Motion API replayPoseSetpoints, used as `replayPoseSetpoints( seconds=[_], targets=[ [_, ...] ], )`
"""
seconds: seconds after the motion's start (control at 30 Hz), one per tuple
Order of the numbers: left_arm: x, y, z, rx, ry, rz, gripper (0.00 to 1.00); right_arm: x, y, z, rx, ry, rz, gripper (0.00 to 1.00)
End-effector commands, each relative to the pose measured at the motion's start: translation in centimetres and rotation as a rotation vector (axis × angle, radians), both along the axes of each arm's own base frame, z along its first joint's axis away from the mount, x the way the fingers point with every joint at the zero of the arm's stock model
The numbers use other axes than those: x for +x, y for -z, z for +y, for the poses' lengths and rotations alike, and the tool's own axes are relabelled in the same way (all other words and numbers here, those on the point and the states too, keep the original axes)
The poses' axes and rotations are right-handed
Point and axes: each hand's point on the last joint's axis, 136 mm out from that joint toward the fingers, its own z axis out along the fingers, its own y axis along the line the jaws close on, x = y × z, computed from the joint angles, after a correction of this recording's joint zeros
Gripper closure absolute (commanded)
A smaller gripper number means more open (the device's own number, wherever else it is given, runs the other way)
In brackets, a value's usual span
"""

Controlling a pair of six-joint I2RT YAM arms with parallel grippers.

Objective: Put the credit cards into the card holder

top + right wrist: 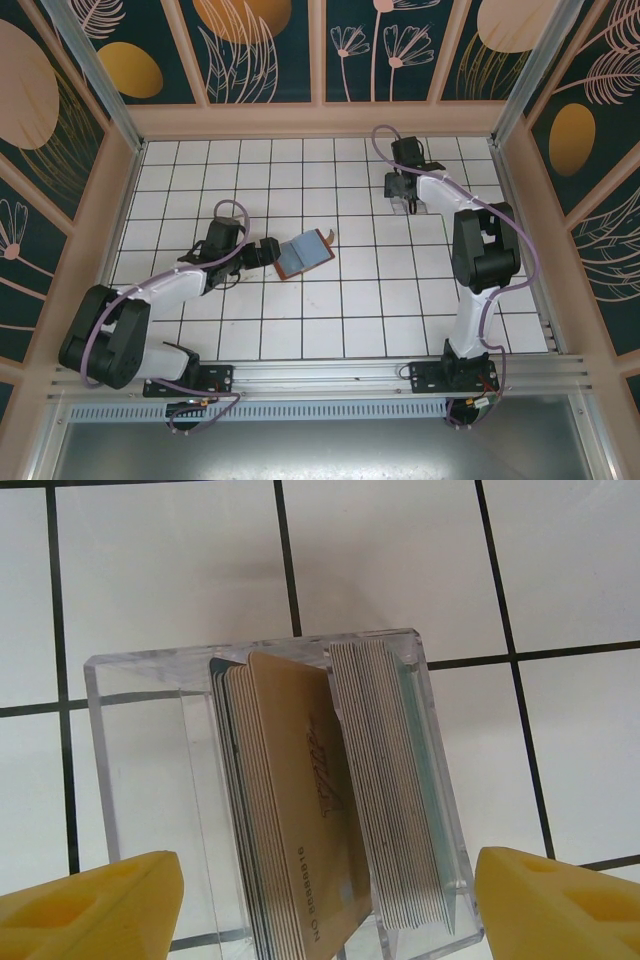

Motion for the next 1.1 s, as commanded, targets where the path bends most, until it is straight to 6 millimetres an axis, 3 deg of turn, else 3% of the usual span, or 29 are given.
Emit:
replayPoseSetpoints(
  seconds=[0.0,0.07,0.47,1.07],
  targets=[
    [-0.1,-0.7,-0.1,0.000,0.015,-0.029,0.01,0.3,1.4,-1.5,-0.048,0.034,0.030,0.22],
    [-0.1,-0.7,0.2,0.016,0.008,-0.024,0.01,0.1,1.9,-2.0,-0.049,0.052,0.045,0.23],
    [-0.3,-0.3,0.3,0.025,0.008,-0.014,0.02,0.3,-0.9,-4.7,-0.169,0.151,-0.031,0.24],
    [-0.2,-0.1,0.4,0.028,0.002,-0.014,0.02,0.3,-3.2,-5.7,-0.209,0.183,-0.091,0.33]
  ],
)
